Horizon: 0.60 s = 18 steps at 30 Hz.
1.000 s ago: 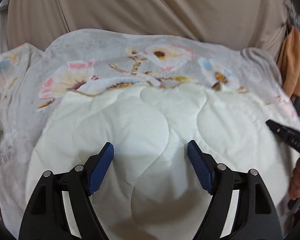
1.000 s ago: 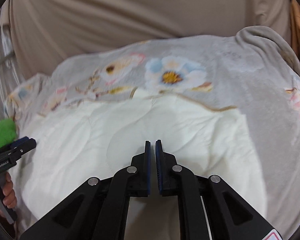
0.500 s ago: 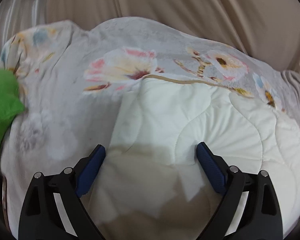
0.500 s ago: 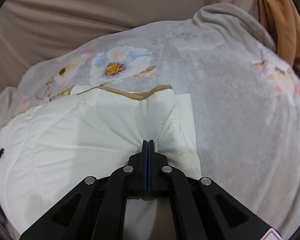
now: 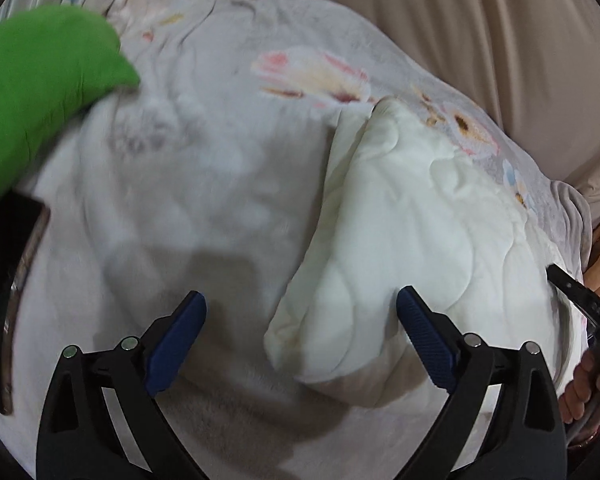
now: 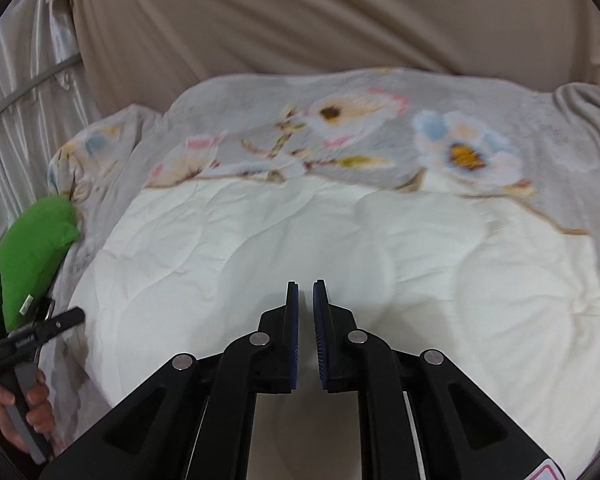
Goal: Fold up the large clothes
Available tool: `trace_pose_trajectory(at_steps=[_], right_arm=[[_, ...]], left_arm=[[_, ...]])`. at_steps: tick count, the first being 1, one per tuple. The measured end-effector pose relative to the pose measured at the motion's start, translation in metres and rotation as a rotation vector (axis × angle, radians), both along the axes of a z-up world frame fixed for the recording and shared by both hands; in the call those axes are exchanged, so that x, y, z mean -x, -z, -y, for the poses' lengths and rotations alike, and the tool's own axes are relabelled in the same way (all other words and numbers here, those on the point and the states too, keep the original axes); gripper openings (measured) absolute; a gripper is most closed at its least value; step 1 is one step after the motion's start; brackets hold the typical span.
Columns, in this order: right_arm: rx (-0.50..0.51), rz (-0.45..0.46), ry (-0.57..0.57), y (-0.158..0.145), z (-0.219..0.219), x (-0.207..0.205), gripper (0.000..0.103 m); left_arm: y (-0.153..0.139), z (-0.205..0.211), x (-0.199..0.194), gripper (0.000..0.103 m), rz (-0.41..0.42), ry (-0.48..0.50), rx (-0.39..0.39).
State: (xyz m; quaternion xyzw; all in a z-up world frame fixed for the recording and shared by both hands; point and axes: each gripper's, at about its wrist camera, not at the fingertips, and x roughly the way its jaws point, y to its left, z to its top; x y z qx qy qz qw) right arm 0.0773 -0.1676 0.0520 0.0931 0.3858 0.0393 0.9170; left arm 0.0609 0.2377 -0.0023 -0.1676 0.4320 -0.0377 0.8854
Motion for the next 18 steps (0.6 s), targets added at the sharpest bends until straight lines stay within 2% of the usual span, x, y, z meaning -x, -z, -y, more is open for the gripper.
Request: trace_pose_trajectory(at_steps=[4, 8, 11, 13, 14, 16, 18], right_arm=[[0.017, -0.042, 0.003, 0.023, -0.007, -0.012, 0.007], [-0.025, -0.054, -0.010, 0.034, 0.000, -0.017, 0.005], [-0.050, -0.046, -0.016, 0.039, 0.004, -0.019, 0.003], [-0.048, -0.037, -0.018, 0.040, 0.004, -0.019, 0.003], [-0.047, -0.031, -0.021, 0.040, 0.004, -0.020, 0.003], [-0.061, -0.020, -0.031, 0.039, 0.006, -0.018, 0.003], [-0.084, -0.018, -0.030, 0.035, 0.011, -0.014, 0.003]], left_arm=[[0.006, 0.003, 0.000, 0.098, 0.015, -0.002, 0.033], [0.005, 0.015, -0.010, 0.097, 0.017, 0.048, 0.090], [-0.004, 0.028, -0.016, 0.075, 0.021, 0.089, 0.152], [-0.019, 0.035, -0.016, 0.044, 0.059, 0.100, 0.143], [-0.033, 0.038, -0.013, 0.037, 0.098, 0.096, 0.124], [-0.058, 0.043, -0.008, 0.025, 0.160, 0.113, 0.136], [-0.087, 0.053, 0.002, 0.022, 0.233, 0.154, 0.153]])
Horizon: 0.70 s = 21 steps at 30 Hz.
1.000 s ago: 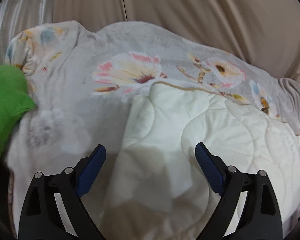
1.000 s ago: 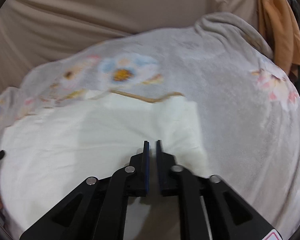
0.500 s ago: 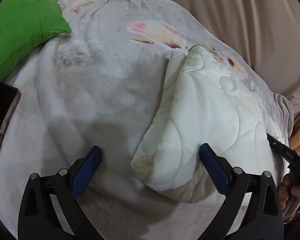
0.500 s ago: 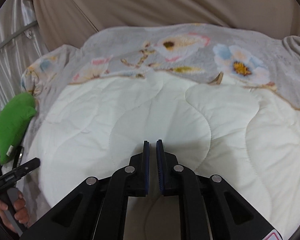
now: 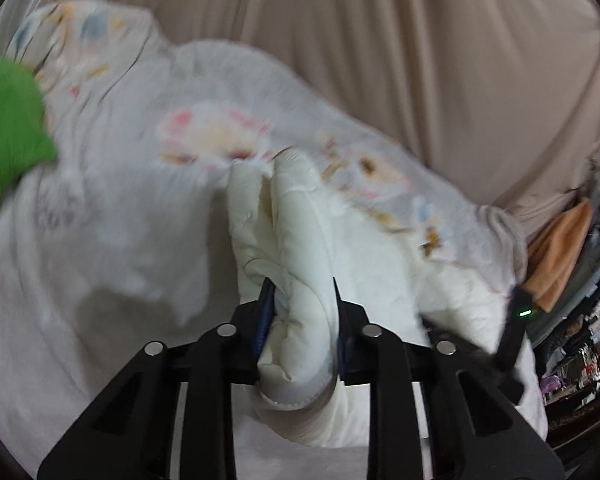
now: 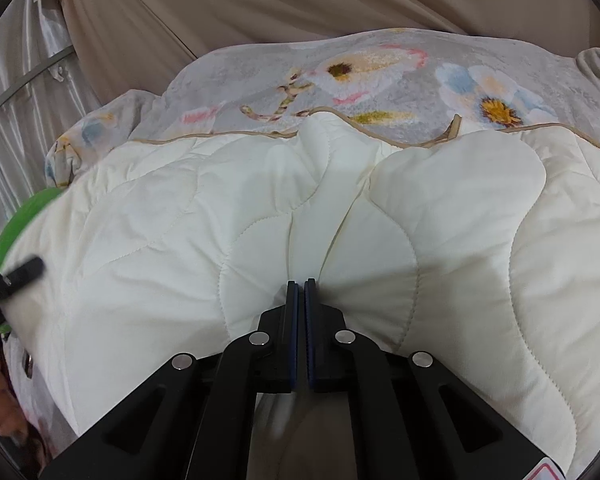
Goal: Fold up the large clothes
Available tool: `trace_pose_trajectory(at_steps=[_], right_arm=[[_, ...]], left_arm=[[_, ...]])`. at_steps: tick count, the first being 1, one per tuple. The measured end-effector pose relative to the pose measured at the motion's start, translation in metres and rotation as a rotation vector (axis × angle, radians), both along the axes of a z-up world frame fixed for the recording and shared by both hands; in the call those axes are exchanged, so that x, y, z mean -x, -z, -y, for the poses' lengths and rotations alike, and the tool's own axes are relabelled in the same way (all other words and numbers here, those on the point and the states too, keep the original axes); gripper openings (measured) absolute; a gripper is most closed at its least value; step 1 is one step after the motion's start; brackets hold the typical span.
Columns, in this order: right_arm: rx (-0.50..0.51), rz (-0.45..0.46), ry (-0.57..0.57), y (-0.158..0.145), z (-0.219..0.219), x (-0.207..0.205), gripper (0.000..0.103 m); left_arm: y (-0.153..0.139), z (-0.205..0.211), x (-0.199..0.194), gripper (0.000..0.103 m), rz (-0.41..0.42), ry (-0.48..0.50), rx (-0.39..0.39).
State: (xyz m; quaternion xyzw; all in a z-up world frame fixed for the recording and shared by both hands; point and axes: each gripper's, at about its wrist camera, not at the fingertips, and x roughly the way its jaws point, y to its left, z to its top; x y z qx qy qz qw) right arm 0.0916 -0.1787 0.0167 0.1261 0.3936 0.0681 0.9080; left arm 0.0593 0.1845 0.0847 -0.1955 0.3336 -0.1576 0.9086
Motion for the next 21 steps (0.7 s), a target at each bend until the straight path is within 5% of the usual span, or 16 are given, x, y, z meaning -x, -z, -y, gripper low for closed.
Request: trace_pose_trajectory(at_steps=[7, 11, 16, 21], right_arm=[[-0.056, 0.077, -0.006, -0.035, 0.010, 0.081, 0.010], [-0.038, 0.071, -0.003, -0.025, 0.008, 0.123, 0.010], [-0.121, 0.001, 0.006, 0.017, 0.014, 0.132, 0.005], [-0.337, -0.002, 0.010, 0.027, 0.040, 0.145, 0.001]], left_arm=[[-0.068, 0.063, 0.041, 0.018, 0.210, 0.177, -0.046], [-0.085, 0.112, 0.061, 0.016, 0.284, 0.299, -0.066], [-0.085, 0.178, 0.072, 0.015, 0.315, 0.444, -0.114], [-0.057, 0.250, 0.069, 0.015, 0.256, 0.542, -0.183]])
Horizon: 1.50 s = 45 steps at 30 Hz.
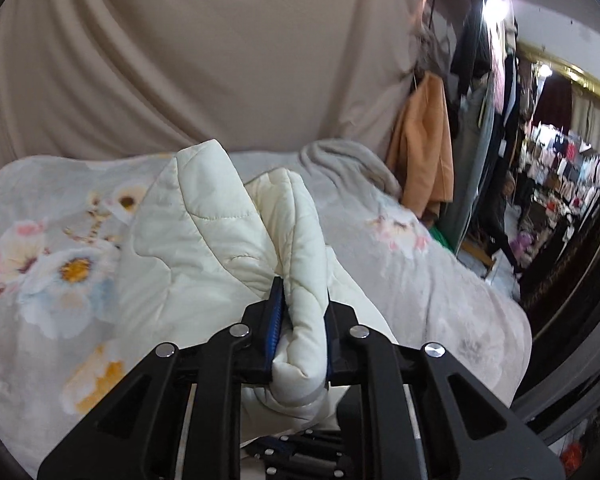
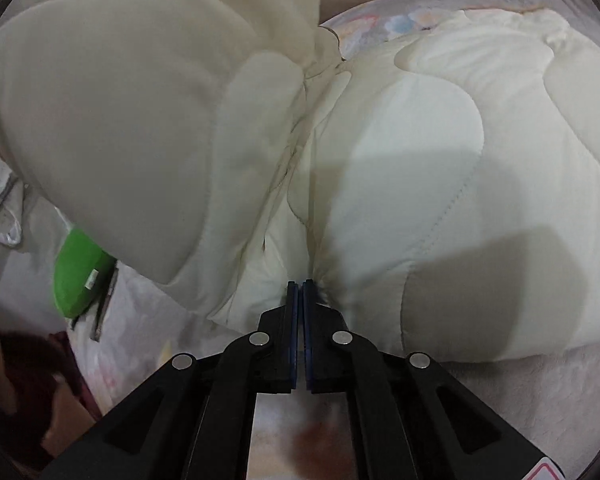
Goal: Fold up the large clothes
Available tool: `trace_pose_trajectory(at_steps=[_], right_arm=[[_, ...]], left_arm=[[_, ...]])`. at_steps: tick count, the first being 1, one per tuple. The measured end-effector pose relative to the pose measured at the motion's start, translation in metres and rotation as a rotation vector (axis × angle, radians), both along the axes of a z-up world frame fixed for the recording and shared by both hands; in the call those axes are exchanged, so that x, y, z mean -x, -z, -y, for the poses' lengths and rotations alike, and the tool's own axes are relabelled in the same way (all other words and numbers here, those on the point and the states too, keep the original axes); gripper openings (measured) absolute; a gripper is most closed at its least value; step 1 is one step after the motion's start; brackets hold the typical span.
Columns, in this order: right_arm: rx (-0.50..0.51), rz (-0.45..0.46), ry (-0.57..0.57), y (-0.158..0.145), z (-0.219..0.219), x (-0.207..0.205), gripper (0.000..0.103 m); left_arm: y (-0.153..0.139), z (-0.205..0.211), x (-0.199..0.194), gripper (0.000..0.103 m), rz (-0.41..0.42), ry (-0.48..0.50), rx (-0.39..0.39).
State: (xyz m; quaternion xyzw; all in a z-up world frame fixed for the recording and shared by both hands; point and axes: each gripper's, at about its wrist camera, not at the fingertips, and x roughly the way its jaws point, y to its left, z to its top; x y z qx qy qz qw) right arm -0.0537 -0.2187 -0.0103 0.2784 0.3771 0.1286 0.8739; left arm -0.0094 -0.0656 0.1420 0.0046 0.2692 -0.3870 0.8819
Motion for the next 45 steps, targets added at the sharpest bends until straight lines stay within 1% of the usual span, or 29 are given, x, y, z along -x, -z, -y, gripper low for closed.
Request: trace_pose_trajectory(at_steps=[2, 5, 10, 12, 14, 16, 17, 18, 19, 20, 21, 22, 23, 24, 25, 27, 28, 30, 33, 34, 35, 36, 37, 38, 39, 41, 43, 44, 45], right_arm=[[-0.032, 0.013, 0.024, -0.002, 0.012, 0.016, 0.001], [-0.039, 0.042, 0.089, -0.005, 0.040, 0.052, 0.011], [0.003, 0.073, 0.259, -0.017, 0.095, 0.107, 0.011], [0.021, 0.088, 0.315, -0.023, 0.110, 0.123, 0.011], [0.035, 0.109, 0.357, -0.032, 0.123, 0.134, 0.012], [0.050, 0.133, 0.377, -0.044, 0.130, 0.138, 0.014], [0.061, 0.146, 0.378, -0.050, 0.132, 0.139, 0.019], [0.074, 0.161, 0.378, -0.057, 0.134, 0.138, 0.030], [0.090, 0.185, 0.376, -0.067, 0.134, 0.137, 0.036], [0.098, 0.207, 0.372, -0.075, 0.134, 0.136, 0.050], [0.094, 0.227, 0.358, -0.083, 0.135, 0.134, 0.064], [0.080, 0.244, 0.325, -0.091, 0.134, 0.127, 0.068], [0.070, 0.251, 0.296, -0.097, 0.137, 0.123, 0.070], [0.061, 0.254, 0.265, -0.101, 0.137, 0.115, 0.075], [0.060, 0.247, 0.242, -0.105, 0.132, 0.105, 0.077], [0.071, 0.213, 0.214, -0.107, 0.118, 0.091, 0.081], [0.075, 0.182, 0.201, -0.107, 0.112, 0.076, 0.082], [0.092, 0.145, 0.176, -0.104, 0.098, 0.060, 0.083], [0.136, 0.098, 0.131, -0.097, 0.076, 0.034, 0.084], [0.156, 0.072, 0.122, -0.092, 0.071, 0.020, 0.084], [0.169, 0.055, 0.115, -0.087, 0.068, 0.012, 0.079], [0.182, 0.045, 0.113, -0.081, 0.064, 0.006, 0.060], [0.194, 0.046, 0.120, -0.081, 0.063, 0.004, 0.048], [0.196, 0.063, 0.125, -0.084, 0.064, 0.005, 0.032], [0.152, 0.111, 0.120, -0.092, 0.069, 0.012, 0.023], [0.097, 0.199, 0.109, -0.115, 0.076, 0.030, 0.017], [0.107, 0.299, 0.128, -0.134, 0.083, 0.054, 0.017], [0.105, 0.325, 0.144, -0.137, 0.089, 0.065, 0.016], [0.102, 0.335, 0.167, -0.135, 0.098, 0.075, 0.016]], left_arm=[[0.016, 0.024, -0.005, 0.015, -0.042, 0.025, -0.023], [0.042, 0.053, -0.008, 0.015, -0.085, 0.045, -0.070], [0.098, 0.105, -0.012, 0.016, -0.150, 0.063, -0.180], [0.113, 0.112, -0.015, 0.016, -0.190, 0.058, -0.198], [0.114, 0.112, -0.014, 0.017, -0.204, 0.050, -0.188], [0.102, 0.101, -0.011, 0.024, -0.220, 0.065, -0.130], [0.091, 0.090, -0.005, 0.026, -0.225, 0.076, -0.087], [0.081, 0.079, 0.001, 0.034, -0.220, 0.082, -0.054], [0.069, 0.065, 0.011, 0.048, -0.203, 0.094, -0.015], [0.059, 0.048, 0.022, 0.056, -0.177, 0.093, 0.015], [0.052, 0.036, 0.030, 0.068, -0.152, 0.073, 0.027], [0.045, 0.018, 0.040, 0.071, -0.110, 0.032, 0.034], [0.042, 0.002, 0.047, 0.071, -0.079, -0.007, 0.030], [0.041, -0.008, 0.051, 0.076, -0.062, -0.042, 0.018], [0.043, -0.021, 0.054, 0.083, -0.049, -0.086, 0.000], [0.056, -0.044, 0.056, 0.086, -0.043, -0.186, -0.058], [0.064, -0.052, 0.054, 0.086, -0.050, -0.218, -0.087], [0.086, -0.066, 0.046, 0.086, -0.094, -0.283, -0.151], [0.113, -0.068, 0.035, 0.086, -0.136, -0.321, -0.202], [0.120, -0.067, 0.032, 0.086, -0.144, -0.322, -0.213], [0.126, -0.063, 0.029, 0.086, -0.152, -0.314, -0.220], [0.129, -0.060, 0.026, 0.086, -0.160, -0.310, -0.228], [0.130, -0.055, 0.024, 0.086, -0.161, -0.304, -0.230], [0.131, -0.053, 0.025, 0.086, -0.155, -0.302, -0.236], [0.129, -0.051, 0.025, 0.088, -0.147, -0.300, -0.236], [0.122, -0.049, 0.026, 0.087, -0.134, -0.290, -0.215], [0.115, -0.046, 0.025, 0.084, -0.109, -0.310, -0.220], [0.114, -0.044, 0.023, 0.082, -0.103, -0.316, -0.225], [0.113, -0.043, 0.021, 0.078, -0.106, -0.317, -0.229]])
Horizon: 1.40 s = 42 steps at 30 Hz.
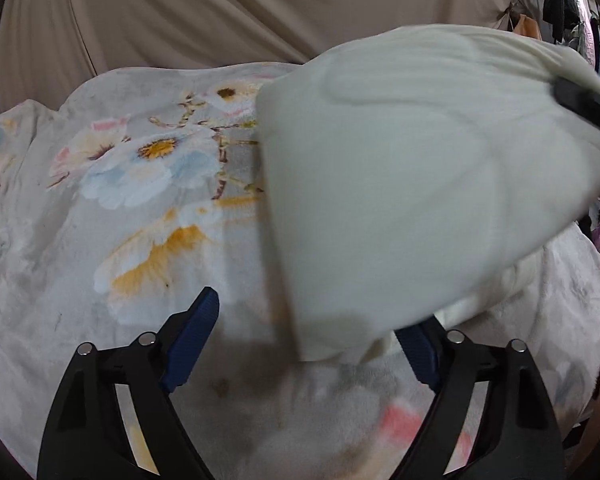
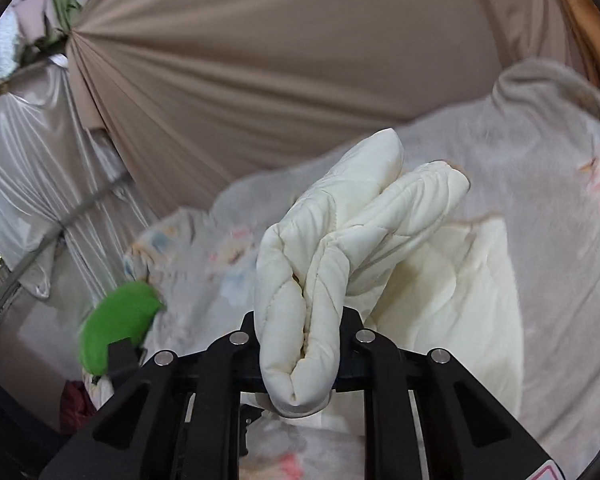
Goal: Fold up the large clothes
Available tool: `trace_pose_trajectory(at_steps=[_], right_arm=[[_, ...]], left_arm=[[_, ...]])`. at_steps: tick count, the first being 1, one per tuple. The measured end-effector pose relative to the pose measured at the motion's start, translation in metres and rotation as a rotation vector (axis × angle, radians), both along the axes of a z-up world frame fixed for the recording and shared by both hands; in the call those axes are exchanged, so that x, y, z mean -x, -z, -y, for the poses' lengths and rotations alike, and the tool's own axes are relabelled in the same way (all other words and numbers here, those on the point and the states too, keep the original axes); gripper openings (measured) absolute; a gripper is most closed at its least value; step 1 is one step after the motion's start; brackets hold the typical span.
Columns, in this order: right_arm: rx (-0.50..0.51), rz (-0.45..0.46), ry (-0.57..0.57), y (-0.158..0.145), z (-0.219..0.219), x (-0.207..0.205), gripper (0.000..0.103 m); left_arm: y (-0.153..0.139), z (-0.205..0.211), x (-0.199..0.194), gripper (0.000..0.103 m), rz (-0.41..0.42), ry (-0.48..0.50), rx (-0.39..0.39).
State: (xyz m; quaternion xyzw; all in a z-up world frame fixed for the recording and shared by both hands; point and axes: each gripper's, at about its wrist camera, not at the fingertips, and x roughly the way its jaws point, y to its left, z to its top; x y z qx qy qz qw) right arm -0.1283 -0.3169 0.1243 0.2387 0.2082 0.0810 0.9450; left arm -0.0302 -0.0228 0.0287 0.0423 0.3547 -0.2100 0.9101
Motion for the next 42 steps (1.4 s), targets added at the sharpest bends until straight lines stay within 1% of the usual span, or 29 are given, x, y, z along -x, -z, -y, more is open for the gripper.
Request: trace_pose_trajectory(at_steps=[1, 2, 3, 4, 5, 7, 9, 11, 13, 15, 18, 20, 21, 22, 23, 24, 25, 26, 28, 30, 32, 34, 35, 37, 39, 40, 41, 42], right_arm=[[-0.012, -0.014, 0.035, 0.010, 0.012, 0.007, 0.016], [-0.028, -0.050, 0.069, 0.024, 0.024, 0.010, 0.016], [-0.054, -0.105, 0.096, 0.043, 0.036, 0.009, 0.016], [-0.095, -0.174, 0.122, 0.070, 0.050, 0.007, 0.016], [-0.134, -0.211, 0.132, 0.092, 0.059, 0.004, 0.016], [-0.198, -0.252, 0.132, 0.124, 0.069, 0.004, 0.016], [-0.212, -0.253, 0.133, 0.135, 0.072, 0.006, 0.017], [-0.231, -0.246, 0.126, 0.138, 0.074, 0.007, 0.017], [-0.262, -0.240, 0.115, 0.140, 0.079, 0.007, 0.017], [-0.290, -0.235, 0.106, 0.145, 0.083, 0.009, 0.019], [-0.302, -0.222, 0.101, 0.145, 0.082, 0.009, 0.022], [-0.297, -0.218, 0.103, 0.141, 0.079, 0.011, 0.024], [-0.299, -0.213, 0.104, 0.138, 0.078, 0.014, 0.028], [-0.302, -0.208, 0.105, 0.135, 0.078, 0.018, 0.030], [-0.299, -0.205, 0.110, 0.131, 0.078, 0.022, 0.035], [-0.295, -0.201, 0.117, 0.127, 0.078, 0.028, 0.043], [-0.286, -0.197, 0.128, 0.122, 0.080, 0.035, 0.045], [-0.276, -0.193, 0.137, 0.117, 0.082, 0.042, 0.046], [-0.247, -0.176, 0.160, 0.102, 0.088, 0.054, 0.047], [-0.206, -0.155, 0.187, 0.083, 0.093, 0.058, 0.049], [-0.169, -0.134, 0.190, 0.059, 0.101, 0.045, 0.051], [-0.144, -0.127, 0.163, 0.042, 0.107, 0.018, 0.057], [-0.131, -0.131, 0.160, 0.037, 0.109, 0.001, 0.058], [-0.117, -0.168, 0.152, 0.036, 0.115, -0.038, 0.059], [-0.119, -0.222, 0.157, 0.046, 0.119, -0.074, 0.059], [-0.119, -0.269, 0.144, 0.054, 0.119, -0.096, 0.059], [-0.118, -0.299, 0.128, 0.061, 0.119, -0.109, 0.059], [-0.122, -0.321, 0.108, 0.067, 0.118, -0.121, 0.041]], left_arm=[[0.002, 0.002, -0.003, 0.078, -0.016, 0.010, 0.009], [0.005, 0.004, -0.005, 0.077, -0.038, 0.021, 0.021], [0.009, 0.006, -0.007, 0.076, -0.054, 0.029, 0.025], [0.013, 0.009, -0.008, 0.076, -0.068, 0.038, 0.025], [0.017, 0.012, -0.009, 0.076, -0.080, 0.050, 0.028], [0.018, 0.019, -0.003, 0.075, -0.079, 0.065, 0.014], [0.012, 0.024, 0.009, 0.071, -0.048, 0.081, -0.025], [-0.001, 0.020, 0.022, 0.071, -0.011, 0.094, -0.031], [-0.018, 0.013, 0.037, 0.071, 0.025, 0.114, -0.017], [-0.038, 0.005, 0.047, 0.071, 0.067, 0.120, 0.026], [-0.066, 0.009, 0.046, 0.071, 0.132, 0.109, 0.079], [-0.075, 0.030, 0.035, 0.072, 0.156, 0.117, 0.083], [-0.074, 0.042, 0.025, 0.072, 0.153, 0.117, 0.072], [-0.070, 0.055, 0.016, 0.072, 0.141, 0.120, 0.054], [-0.061, 0.072, 0.002, 0.072, 0.121, 0.123, 0.024], [-0.054, 0.082, -0.005, 0.070, 0.105, 0.121, 0.004], [-0.044, 0.094, -0.015, 0.071, 0.079, 0.124, -0.017], [-0.039, 0.099, -0.018, 0.072, 0.082, 0.116, -0.024], [-0.034, 0.105, -0.017, 0.073, 0.117, 0.097, -0.054], [-0.034, 0.105, -0.016, 0.073, 0.115, 0.096, -0.045], [-0.032, 0.105, -0.018, 0.073, 0.107, 0.094, -0.041], [-0.031, 0.104, -0.017, 0.073, 0.106, 0.093, -0.042], [-0.031, 0.105, -0.017, 0.073, 0.107, 0.093, -0.045], [-0.031, 0.104, -0.016, 0.073, 0.105, 0.091, -0.043], [-0.031, 0.104, -0.017, 0.073, 0.100, 0.091, -0.040], [-0.032, 0.104, -0.017, 0.073, 0.098, 0.089, -0.037], [-0.032, 0.104, -0.017, 0.073, 0.095, 0.089, -0.036], [-0.032, 0.103, -0.018, 0.073, 0.095, 0.086, -0.035]])
